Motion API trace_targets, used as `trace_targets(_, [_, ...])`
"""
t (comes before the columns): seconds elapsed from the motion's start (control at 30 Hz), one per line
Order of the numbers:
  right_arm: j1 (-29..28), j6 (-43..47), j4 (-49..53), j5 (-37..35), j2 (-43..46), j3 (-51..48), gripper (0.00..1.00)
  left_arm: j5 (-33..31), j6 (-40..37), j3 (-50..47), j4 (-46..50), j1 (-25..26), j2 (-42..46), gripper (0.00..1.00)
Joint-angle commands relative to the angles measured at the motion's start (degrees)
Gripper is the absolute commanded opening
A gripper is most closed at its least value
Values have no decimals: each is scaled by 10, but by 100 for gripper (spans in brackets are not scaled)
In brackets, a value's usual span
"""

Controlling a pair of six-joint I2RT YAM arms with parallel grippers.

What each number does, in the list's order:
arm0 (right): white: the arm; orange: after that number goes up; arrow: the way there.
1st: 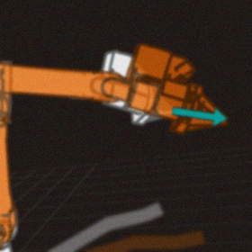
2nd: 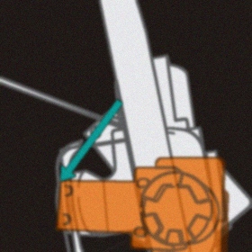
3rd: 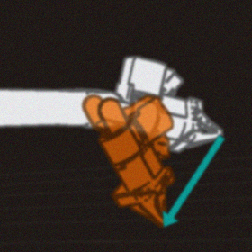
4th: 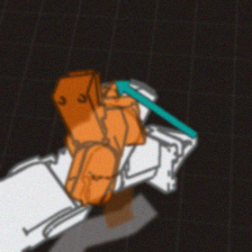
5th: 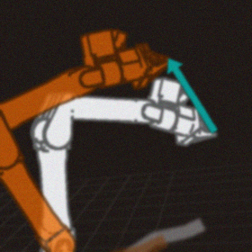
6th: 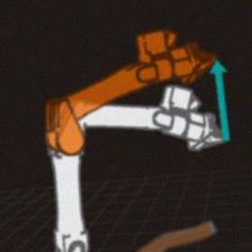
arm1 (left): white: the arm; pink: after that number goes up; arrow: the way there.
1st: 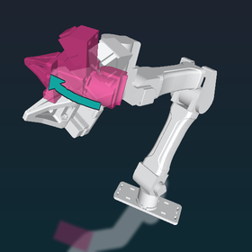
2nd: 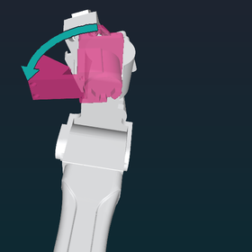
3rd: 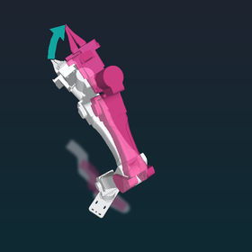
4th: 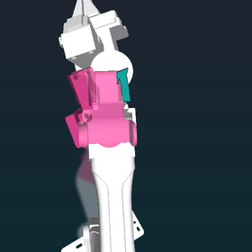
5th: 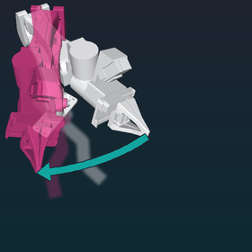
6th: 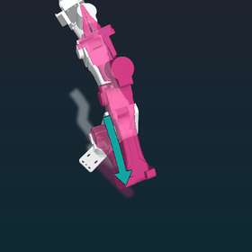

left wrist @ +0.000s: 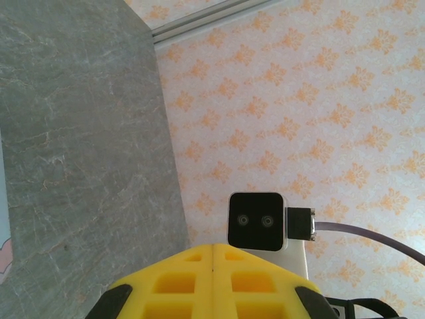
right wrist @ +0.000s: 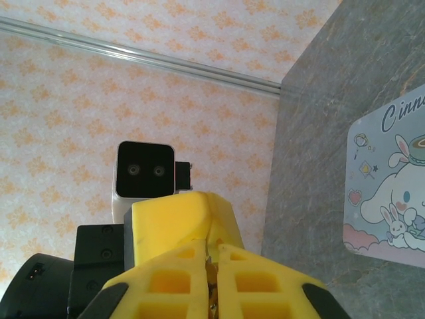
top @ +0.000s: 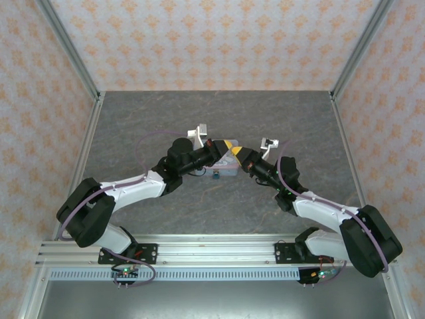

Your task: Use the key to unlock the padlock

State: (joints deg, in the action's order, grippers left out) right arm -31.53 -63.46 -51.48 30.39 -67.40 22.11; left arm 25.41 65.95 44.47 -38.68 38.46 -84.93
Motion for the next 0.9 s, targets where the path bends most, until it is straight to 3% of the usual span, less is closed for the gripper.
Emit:
trace_targets(0.0, [-4,0,-36,-5,-1,-1,13,-8,-1,-9,-25,-2,-6,0])
trace_targets(0.17, [-5,-2,-42,4,-1,-3,20,-12,1,-7,-26,-2,-9,0])
trace_targets(0.53, [-9,-1,-43,9,-1,-11,23,-17,5,-6,-29,-2,-12,0])
trace_targets(0.73, [-10,6,-34,1,-12,-16,51,-17,5,-6,-30,-2,-10,0])
trace_targets(0.87, [-6,31,11,-26,16,-17,57,-18,6,-8,-28,-2,-6,0])
